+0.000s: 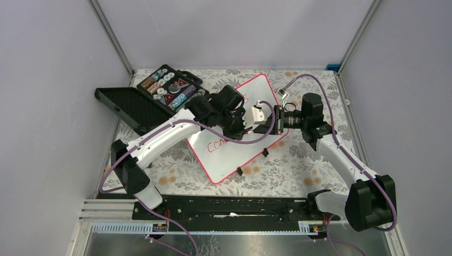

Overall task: Write a sentence on the whiteboard
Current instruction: Pass from the right arm to the left

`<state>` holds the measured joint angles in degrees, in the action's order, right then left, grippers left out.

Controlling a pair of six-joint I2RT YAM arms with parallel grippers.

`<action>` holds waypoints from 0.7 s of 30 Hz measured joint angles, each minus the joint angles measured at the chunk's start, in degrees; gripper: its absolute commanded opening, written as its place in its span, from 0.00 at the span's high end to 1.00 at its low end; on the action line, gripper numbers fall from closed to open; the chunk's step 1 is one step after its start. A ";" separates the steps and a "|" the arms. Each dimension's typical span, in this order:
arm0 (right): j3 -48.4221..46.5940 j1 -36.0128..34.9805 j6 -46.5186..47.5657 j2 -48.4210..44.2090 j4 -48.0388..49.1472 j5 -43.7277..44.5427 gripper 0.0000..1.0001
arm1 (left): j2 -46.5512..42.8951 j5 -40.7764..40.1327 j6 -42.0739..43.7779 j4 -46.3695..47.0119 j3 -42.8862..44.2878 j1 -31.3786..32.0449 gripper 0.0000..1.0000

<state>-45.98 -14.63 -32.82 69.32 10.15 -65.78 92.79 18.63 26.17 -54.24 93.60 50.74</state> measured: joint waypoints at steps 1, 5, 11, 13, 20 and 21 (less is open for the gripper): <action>0.00 -0.17 0.17 -0.02 -0.20 0.26 1.00 | 0.33 -0.07 -0.22 -0.44 0.33 0.00 1.00; 0.00 -0.74 0.90 0.09 -0.70 0.79 1.00 | 1.22 -0.04 -0.72 -2.08 1.36 0.00 1.00; 0.00 -1.66 1.57 0.48 -0.90 1.11 1.00 | 2.05 -0.07 -1.22 -4.24 2.45 -0.02 1.00; 0.00 -2.03 1.86 0.70 -1.07 1.25 1.00 | 2.19 -0.04 -1.33 -4.85 2.54 -0.02 1.00; -0.02 -2.73 2.43 0.90 -1.38 1.49 1.00 | 2.69 0.22 -2.16 -5.88 3.15 -0.04 1.00; -0.02 -2.75 2.43 0.94 -1.42 1.46 1.00 | 2.71 0.28 -2.25 -5.88 3.15 -0.04 1.00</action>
<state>-46.00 -17.39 -30.39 70.26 8.73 -64.31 95.50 18.92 23.92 -60.12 96.75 50.70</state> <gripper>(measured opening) 0.169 0.149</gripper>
